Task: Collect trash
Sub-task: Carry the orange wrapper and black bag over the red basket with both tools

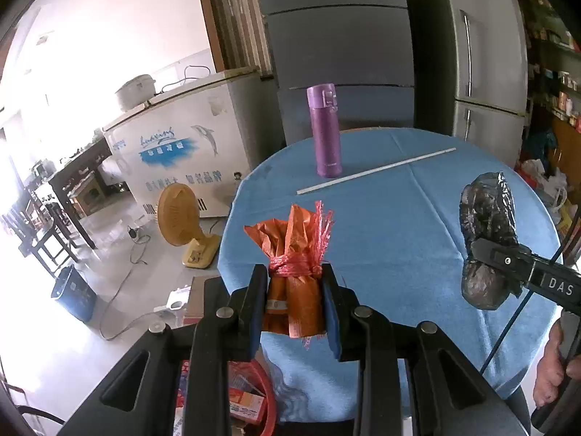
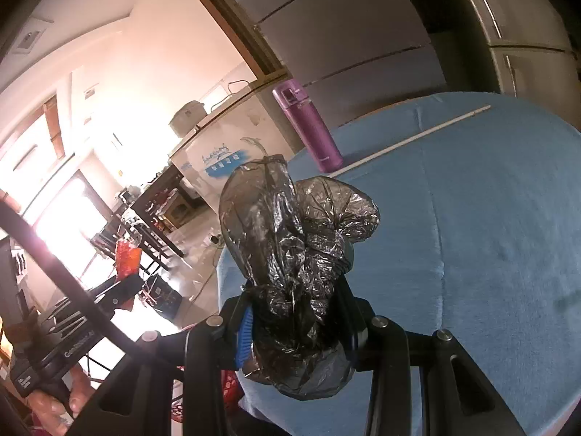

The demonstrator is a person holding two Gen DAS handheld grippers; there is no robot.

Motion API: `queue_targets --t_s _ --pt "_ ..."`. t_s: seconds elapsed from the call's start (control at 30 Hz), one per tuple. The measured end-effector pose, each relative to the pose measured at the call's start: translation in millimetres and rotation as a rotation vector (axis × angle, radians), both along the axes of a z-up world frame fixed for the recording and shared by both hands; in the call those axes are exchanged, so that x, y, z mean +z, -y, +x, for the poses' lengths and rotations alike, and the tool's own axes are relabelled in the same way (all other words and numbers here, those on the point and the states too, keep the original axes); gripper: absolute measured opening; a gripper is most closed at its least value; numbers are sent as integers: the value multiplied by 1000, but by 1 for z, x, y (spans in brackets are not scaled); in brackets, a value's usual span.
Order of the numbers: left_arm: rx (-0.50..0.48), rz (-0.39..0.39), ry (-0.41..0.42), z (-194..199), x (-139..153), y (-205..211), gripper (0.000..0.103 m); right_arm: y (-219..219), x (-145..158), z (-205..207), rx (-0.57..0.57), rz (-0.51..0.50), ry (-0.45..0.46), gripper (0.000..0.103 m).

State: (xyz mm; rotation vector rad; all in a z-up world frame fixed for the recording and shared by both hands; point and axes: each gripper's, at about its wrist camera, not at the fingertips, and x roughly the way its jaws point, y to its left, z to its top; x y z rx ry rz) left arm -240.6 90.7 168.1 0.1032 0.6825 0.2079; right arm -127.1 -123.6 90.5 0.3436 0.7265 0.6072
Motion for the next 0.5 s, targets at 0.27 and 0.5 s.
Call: queue_targets --t_s 0.27,0.5 --pt "19 -5 28 -15 6 -9 30 -7 8 -10 34 0 22 42" --pt "43 -11 41 -27 8 -21 30 -17 14 -17 66 -9 36 42"
